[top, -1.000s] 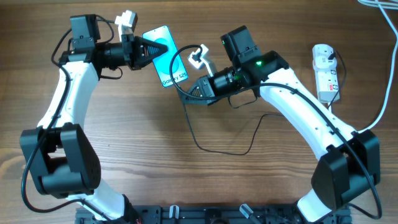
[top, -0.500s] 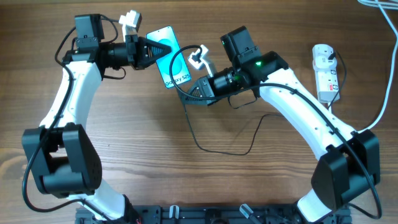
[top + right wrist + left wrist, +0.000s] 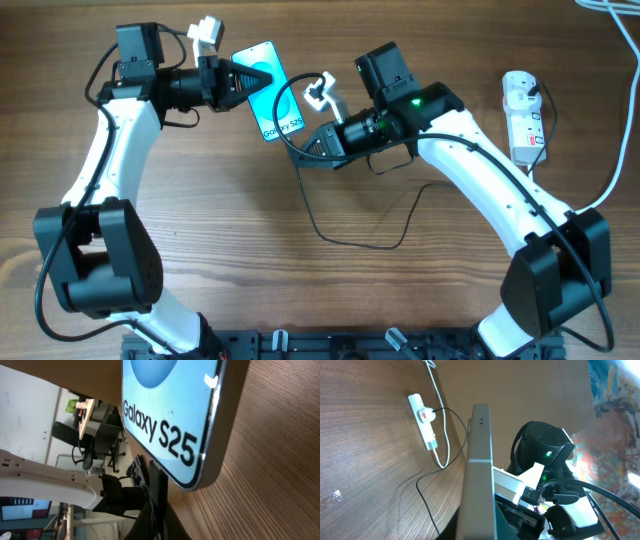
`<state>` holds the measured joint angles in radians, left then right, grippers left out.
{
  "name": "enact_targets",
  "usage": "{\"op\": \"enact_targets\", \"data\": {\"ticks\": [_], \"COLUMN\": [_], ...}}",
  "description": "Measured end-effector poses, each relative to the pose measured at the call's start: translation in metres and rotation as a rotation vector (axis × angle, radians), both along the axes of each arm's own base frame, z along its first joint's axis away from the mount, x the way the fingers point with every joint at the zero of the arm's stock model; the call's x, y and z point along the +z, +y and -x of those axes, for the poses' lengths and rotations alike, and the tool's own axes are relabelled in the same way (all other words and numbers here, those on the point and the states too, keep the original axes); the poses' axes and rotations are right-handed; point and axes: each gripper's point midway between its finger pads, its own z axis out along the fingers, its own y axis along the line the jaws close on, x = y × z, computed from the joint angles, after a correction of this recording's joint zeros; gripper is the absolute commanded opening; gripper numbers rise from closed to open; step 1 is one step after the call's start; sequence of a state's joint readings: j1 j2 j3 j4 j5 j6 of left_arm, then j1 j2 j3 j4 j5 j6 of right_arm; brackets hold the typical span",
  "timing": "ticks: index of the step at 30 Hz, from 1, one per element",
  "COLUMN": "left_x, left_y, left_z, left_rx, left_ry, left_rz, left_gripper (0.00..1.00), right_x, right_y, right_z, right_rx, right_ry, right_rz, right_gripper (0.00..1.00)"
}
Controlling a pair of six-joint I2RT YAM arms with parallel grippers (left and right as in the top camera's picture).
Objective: Plug charger to phone and switch on socket
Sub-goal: 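Push the USB-C plug into the phone's port with the right gripper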
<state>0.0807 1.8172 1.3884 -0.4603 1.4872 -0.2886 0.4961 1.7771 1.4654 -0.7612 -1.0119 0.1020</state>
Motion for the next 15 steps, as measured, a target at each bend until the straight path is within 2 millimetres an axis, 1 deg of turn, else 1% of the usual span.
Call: {"op": "enact_targets", "data": {"ticks": [15], "left_x": [-0.0004], "left_y": [0.0], "left_z": [0.0005], "left_rx": [-0.002], "left_ry": [-0.018], "left_rz": [-0.003], "left_gripper": [0.04], "right_x": [0.0015], "right_y": [0.0012], "right_z": [-0.0027], "right_rx": [0.0], "right_ry": [-0.018], "right_rz": [-0.009], "right_gripper": [0.04]}}
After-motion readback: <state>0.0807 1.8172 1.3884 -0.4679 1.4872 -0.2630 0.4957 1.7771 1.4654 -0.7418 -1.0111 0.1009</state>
